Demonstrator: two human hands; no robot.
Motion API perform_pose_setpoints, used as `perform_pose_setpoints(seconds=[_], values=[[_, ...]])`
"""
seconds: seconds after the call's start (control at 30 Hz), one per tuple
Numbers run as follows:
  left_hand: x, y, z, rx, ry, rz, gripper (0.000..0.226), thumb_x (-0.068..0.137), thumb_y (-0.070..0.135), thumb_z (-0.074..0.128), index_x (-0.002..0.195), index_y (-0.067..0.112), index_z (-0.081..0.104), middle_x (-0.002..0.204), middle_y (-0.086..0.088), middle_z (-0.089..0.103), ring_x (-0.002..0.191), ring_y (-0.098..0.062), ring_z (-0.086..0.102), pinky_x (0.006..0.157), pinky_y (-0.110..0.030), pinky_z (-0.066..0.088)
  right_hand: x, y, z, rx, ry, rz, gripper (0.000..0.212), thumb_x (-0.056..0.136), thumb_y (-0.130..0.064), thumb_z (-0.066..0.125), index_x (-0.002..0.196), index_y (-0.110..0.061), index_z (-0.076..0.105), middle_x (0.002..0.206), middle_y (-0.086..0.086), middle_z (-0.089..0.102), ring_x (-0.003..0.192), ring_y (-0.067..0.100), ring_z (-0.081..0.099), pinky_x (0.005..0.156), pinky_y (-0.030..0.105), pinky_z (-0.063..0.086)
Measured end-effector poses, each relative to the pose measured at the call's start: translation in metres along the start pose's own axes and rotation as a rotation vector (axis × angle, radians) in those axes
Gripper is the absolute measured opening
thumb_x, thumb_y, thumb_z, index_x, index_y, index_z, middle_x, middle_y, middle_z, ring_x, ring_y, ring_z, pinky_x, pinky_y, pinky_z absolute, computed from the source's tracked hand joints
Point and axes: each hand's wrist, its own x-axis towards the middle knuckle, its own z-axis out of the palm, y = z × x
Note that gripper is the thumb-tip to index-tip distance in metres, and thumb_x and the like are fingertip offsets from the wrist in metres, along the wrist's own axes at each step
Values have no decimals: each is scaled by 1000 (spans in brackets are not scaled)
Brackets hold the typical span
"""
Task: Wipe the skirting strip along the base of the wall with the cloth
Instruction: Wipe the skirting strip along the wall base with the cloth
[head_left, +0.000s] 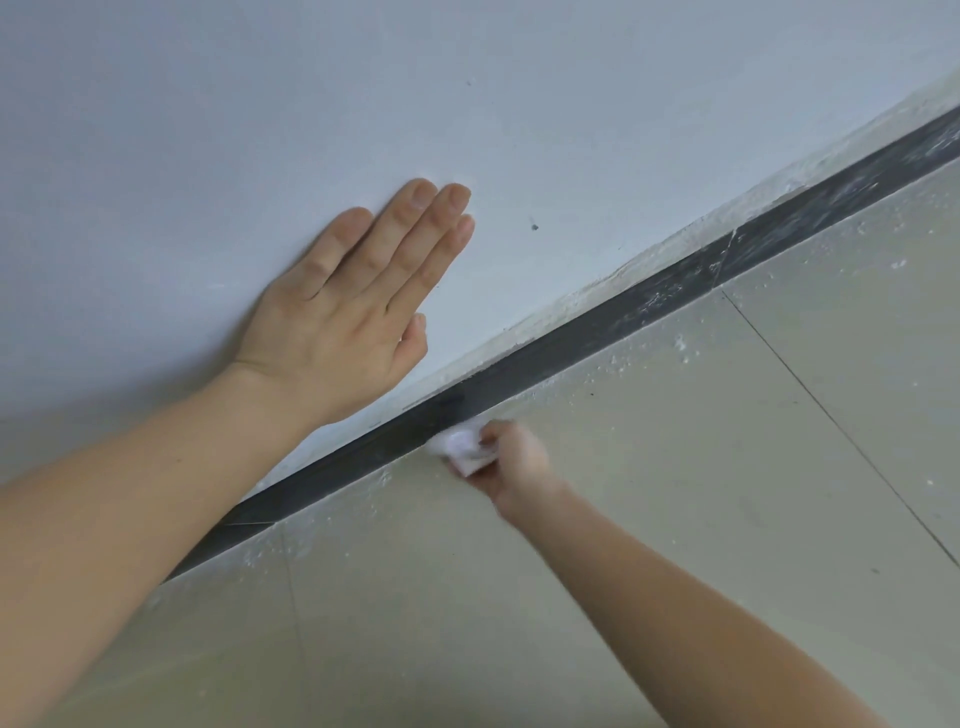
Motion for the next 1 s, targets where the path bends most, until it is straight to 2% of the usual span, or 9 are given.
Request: perform_pose_setpoints(seconds=[0.07, 0.1, 0.2, 0.27, 0.43, 0.57, 0.73, 0.87, 1.0], values=[[0, 0, -1, -5, -7, 1, 70, 93, 34, 31, 155, 9, 9, 160, -8, -8, 146, -23, -13, 117, -34, -4, 24, 41, 19, -23, -12, 109, 23, 80, 6, 41, 99, -2, 51, 90, 16, 51, 78, 25, 51, 57, 27, 51], [0, 0, -1, -9, -14, 4, 70, 94, 34, 31, 155, 9, 7, 161, -8, -6, 147, -24, -10, 116, -34, -5, 32, 59, 27, -30, -23, 148, 22, 83, 6, 41, 99, -4, 50, 87, 13, 48, 76, 24, 49, 55, 27, 49], [1, 1, -2, -21, -25, 26, 71, 94, 35, 30, 155, 9, 6, 160, -4, 0, 144, -24, 0, 115, -34, -6, 40, 88, 50, -75, -83, 192, 10, 89, 0, 46, 93, -7, 53, 94, 14, 55, 74, 24, 58, 71, 32, 58], [-1, 2, -1, -7, -31, 37, 71, 94, 36, 29, 155, 9, 5, 160, -3, 1, 144, -24, 4, 114, -34, -5, 43, 89, 59, 54, -87, 177, 14, 90, 0, 46, 103, -5, 50, 101, 16, 55, 75, 24, 60, 77, 35, 58], [1, 2, 1, 28, -12, 26, 71, 94, 38, 27, 155, 9, 4, 160, -4, 0, 142, -25, 0, 115, -35, -4, 31, 36, 49, 163, -27, 73, 16, 92, 6, 38, 104, -3, 44, 107, 17, 50, 77, 26, 59, 80, 39, 57], [2, 0, 2, 21, -2, 12, 70, 93, 38, 28, 155, 10, 8, 159, -5, 5, 143, -25, 4, 115, -34, -2, -5, -45, 10, 106, 36, -38, 21, 87, 15, 32, 81, 6, 50, 107, 26, 57, 111, 43, 59, 92, 46, 51], [2, -1, 2, 50, -14, -10, 69, 95, 40, 23, 155, 10, 8, 159, -9, -12, 146, -26, -16, 117, -35, -4, -29, -120, -53, 235, 180, -300, 24, 93, 10, 35, 112, 13, 49, 130, 28, 51, 114, 43, 57, 95, 44, 50], [0, 0, 2, 37, -27, -14, 69, 95, 42, 23, 155, 10, 10, 161, -8, -7, 147, -25, -14, 118, -35, -5, -43, -132, -75, 439, 273, -426, 15, 89, 5, 41, 86, -1, 54, 112, 21, 58, 88, 31, 63, 89, 39, 55], [-1, 0, 3, 25, -18, -13, 69, 94, 41, 27, 154, 11, 14, 161, -8, -1, 148, -24, -7, 119, -35, -5, -24, -85, -53, 120, 107, -205, 12, 89, 4, 44, 88, 1, 55, 97, 20, 59, 86, 29, 62, 89, 39, 54]])
